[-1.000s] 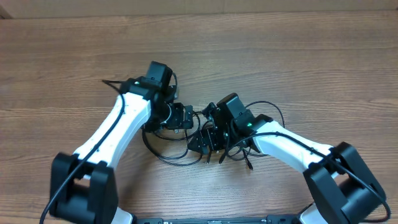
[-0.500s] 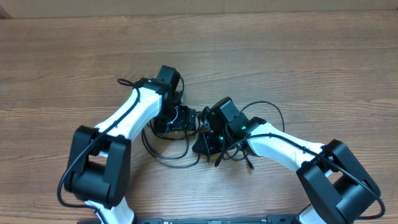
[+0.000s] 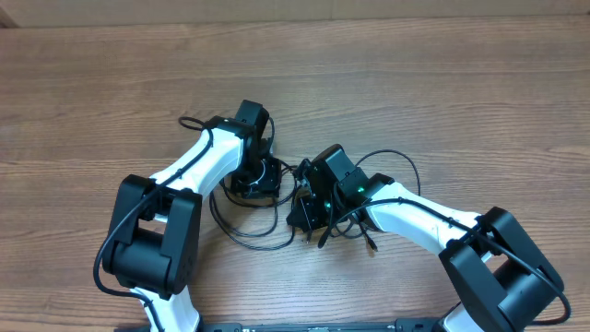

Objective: Untangle cables

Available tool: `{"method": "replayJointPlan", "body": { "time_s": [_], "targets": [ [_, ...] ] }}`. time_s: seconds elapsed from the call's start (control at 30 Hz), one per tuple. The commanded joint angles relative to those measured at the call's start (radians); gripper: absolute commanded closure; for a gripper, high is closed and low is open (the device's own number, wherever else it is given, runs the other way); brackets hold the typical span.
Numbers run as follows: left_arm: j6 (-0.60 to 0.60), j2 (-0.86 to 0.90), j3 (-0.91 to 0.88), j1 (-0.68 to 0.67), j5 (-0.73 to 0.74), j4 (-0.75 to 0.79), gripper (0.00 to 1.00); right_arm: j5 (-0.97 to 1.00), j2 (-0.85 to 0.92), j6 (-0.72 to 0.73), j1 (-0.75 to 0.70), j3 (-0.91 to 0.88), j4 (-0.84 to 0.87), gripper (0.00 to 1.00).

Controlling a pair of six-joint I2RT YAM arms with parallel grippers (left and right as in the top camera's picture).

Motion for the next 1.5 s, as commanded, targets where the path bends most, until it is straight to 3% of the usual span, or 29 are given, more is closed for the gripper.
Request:
{"method": "replayJointPlan", "body": {
  "time_s": [0.0, 0.2, 0.33, 0.43, 0.6, 0.93, 1.13, 1.27, 1.47],
  "targets": [
    [0.005, 0.013, 0.013, -0.006, 0.02, 0.004, 0.96, 0.023, 0.003, 0.011, 0.005, 0.013, 0.006, 0.96],
    [0.014, 0.01, 0.016, -0.005, 0.027, -0.012, 0.96, 0.073, 0.003, 0.041, 0.004, 0.013, -0.005, 0.96],
    [0.019, -0.043, 0.065, 0.012, 0.027, -0.074, 0.96, 0.21, 0.003, 0.158, 0.003, 0.013, -0.08, 0.96],
    [0.047, -0.12, 0.108, 0.03, 0.017, -0.096, 0.96, 0.17, 0.002, 0.21, -0.003, 0.013, -0.12, 0.96],
    [0.047, -0.267, 0.179, 0.085, -0.05, -0.135, 0.96, 0.097, -0.046, 0.178, -0.03, 0.013, -0.209, 0.96],
    [0.047, -0.493, 0.213, 0.268, -0.063, -0.185, 0.96, 0.237, -0.44, 0.177, -0.101, 0.016, -0.321, 0.96],
    [0.055, -0.531, 0.213, 0.385, -0.063, -0.196, 0.96, 0.318, -0.727, 0.18, -0.178, 0.062, -0.408, 0.96],
    [0.066, -0.53, 0.213, 0.459, -0.063, -0.209, 0.96, 0.393, -0.887, 0.18, -0.271, 0.14, -0.453, 0.96],
    [0.065, -0.53, 0.213, 0.587, -0.11, -0.211, 0.96, 0.498, -0.989, 0.174, -0.445, 0.262, -0.512, 0.96]
  ]
}}
